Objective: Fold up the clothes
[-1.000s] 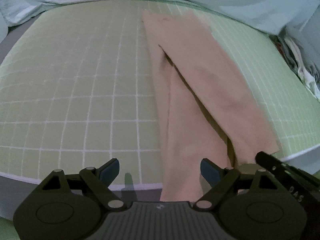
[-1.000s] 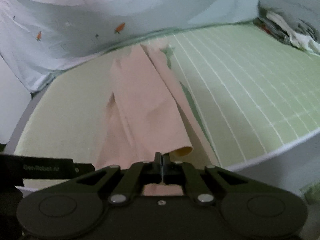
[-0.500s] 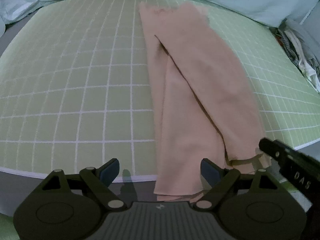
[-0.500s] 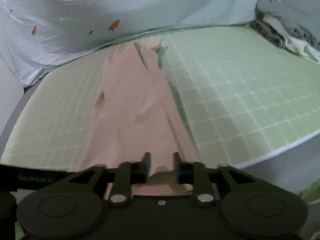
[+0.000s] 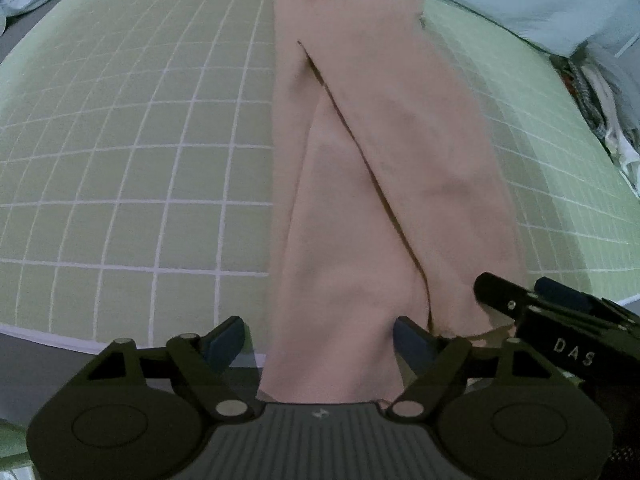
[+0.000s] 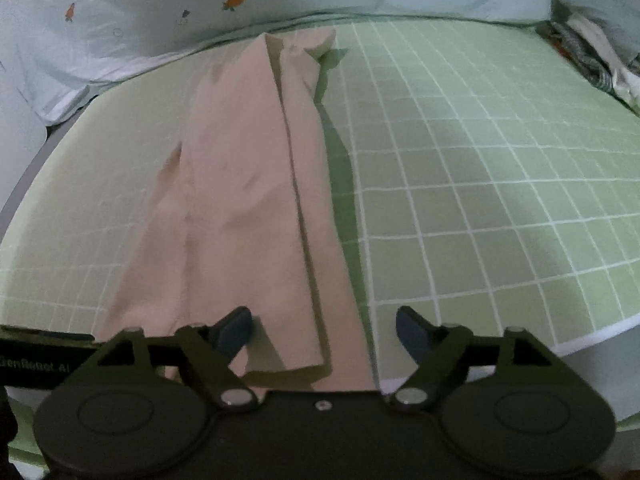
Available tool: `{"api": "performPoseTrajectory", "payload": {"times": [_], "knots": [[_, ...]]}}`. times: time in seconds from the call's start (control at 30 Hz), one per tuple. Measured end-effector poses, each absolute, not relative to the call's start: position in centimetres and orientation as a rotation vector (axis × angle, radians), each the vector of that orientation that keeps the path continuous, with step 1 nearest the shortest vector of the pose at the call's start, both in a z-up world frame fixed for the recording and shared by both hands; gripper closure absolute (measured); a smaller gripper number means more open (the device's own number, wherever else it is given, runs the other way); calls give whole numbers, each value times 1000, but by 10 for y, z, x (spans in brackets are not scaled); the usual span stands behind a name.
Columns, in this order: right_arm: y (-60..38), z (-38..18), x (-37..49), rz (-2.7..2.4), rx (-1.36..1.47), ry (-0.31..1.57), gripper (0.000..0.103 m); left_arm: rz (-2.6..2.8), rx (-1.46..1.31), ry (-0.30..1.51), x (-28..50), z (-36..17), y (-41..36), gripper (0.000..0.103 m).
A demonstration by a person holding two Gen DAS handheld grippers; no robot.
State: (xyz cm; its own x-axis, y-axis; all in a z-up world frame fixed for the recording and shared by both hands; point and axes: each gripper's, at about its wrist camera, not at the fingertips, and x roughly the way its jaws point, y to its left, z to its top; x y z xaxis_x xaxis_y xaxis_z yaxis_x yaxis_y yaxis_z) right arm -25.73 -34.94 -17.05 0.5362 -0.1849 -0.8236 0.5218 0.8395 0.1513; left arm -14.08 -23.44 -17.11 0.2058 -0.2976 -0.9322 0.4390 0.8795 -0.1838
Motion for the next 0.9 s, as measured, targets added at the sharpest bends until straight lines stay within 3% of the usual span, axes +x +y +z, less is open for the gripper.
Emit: {"api": "performPoseTrajectory", "payload": {"times": [0.33, 0.57, 0.67, 0.8, 0.9], "knots": [[-363, -176, -246, -350, 408, 966, 21, -478, 191, 1254, -143, -180, -265, 22], [-364, -174, -238, -273, 400, 986, 61, -482, 223, 1239, -145, -183, -285, 36], [-361, -174, -239, -252, 416, 981, 82, -499, 208, 1235, -148, -183, -287, 53], [-362, -168, -247, -242, 430, 981, 89, -535, 182, 1273, -151, -176, -282, 78], [-370, -154, -261, -224, 498, 986, 91, -588, 92, 1339, -151, -163, -265, 80]]}}
